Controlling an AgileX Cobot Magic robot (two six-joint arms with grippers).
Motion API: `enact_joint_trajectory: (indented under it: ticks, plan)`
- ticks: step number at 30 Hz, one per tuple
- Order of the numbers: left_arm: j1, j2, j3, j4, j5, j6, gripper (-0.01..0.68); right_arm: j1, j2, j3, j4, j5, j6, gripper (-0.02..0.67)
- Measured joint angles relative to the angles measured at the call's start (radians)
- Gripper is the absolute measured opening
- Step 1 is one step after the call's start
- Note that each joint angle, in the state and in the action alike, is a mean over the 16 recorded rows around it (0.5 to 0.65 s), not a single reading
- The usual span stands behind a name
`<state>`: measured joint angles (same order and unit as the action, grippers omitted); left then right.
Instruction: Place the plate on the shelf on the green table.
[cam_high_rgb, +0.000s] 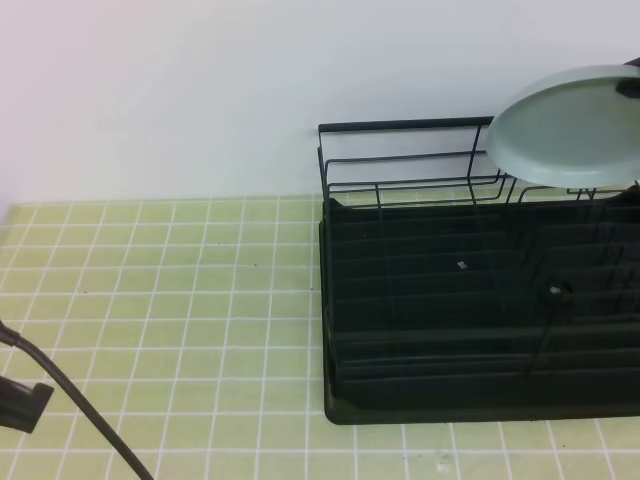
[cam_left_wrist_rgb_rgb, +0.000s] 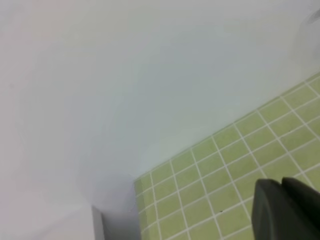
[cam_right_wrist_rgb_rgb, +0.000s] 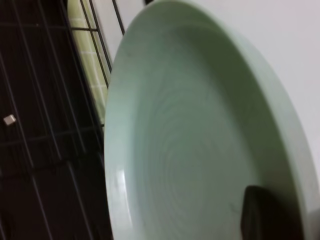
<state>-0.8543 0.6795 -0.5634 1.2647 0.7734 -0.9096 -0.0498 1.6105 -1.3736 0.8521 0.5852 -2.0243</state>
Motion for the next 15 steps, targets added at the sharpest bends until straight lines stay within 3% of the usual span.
enact_joint_trajectory:
  ticks: [15]
  plan:
    - [0.000, 0.000, 0.000, 0.005, -0.045, -0.011, -0.001, 0.000, 0.023, 0.000, -0.005, 0.035, -0.005, -0.004]
